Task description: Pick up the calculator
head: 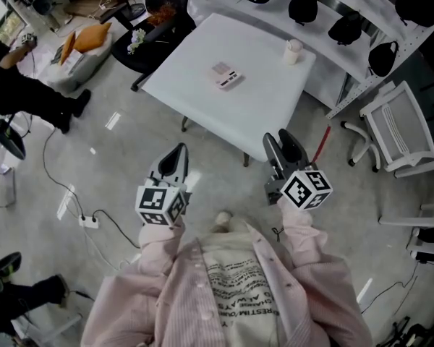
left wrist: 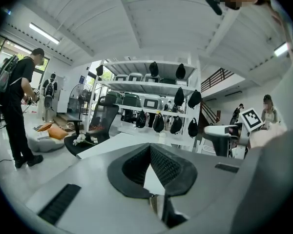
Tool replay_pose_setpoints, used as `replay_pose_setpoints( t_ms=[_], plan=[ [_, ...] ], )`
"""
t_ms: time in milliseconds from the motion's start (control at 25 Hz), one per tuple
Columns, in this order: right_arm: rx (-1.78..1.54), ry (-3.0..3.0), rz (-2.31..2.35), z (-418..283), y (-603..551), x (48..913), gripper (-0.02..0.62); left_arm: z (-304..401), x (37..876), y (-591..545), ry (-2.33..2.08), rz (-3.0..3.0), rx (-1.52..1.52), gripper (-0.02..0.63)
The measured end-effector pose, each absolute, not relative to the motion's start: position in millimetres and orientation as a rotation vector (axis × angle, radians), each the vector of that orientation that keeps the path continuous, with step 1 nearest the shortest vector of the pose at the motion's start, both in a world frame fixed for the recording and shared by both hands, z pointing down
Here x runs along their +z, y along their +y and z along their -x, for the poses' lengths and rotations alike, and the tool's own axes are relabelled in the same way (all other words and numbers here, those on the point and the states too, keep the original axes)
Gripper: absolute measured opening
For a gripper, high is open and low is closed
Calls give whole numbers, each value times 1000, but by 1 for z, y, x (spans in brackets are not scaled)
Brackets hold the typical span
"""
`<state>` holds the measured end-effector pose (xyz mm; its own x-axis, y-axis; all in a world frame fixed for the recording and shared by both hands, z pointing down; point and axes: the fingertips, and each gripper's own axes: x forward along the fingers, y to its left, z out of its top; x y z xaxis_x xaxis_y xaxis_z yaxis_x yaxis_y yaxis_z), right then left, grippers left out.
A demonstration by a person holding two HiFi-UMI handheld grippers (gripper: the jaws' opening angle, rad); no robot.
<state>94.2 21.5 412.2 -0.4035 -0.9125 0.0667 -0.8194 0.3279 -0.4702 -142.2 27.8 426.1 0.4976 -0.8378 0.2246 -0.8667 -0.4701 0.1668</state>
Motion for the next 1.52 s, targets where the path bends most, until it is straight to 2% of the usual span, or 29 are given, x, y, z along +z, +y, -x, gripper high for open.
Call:
replay_pose_setpoints(
  t_ms=[1000,1520],
  plan=[
    [-1011,2318,1565,-94,-154,489,193,145,470,-131,-1433,-2318,179,2],
    [-1291,2290,1559,-90,-243,551,193,109,534,-219,-1319,-2211,286,2]
  ],
)
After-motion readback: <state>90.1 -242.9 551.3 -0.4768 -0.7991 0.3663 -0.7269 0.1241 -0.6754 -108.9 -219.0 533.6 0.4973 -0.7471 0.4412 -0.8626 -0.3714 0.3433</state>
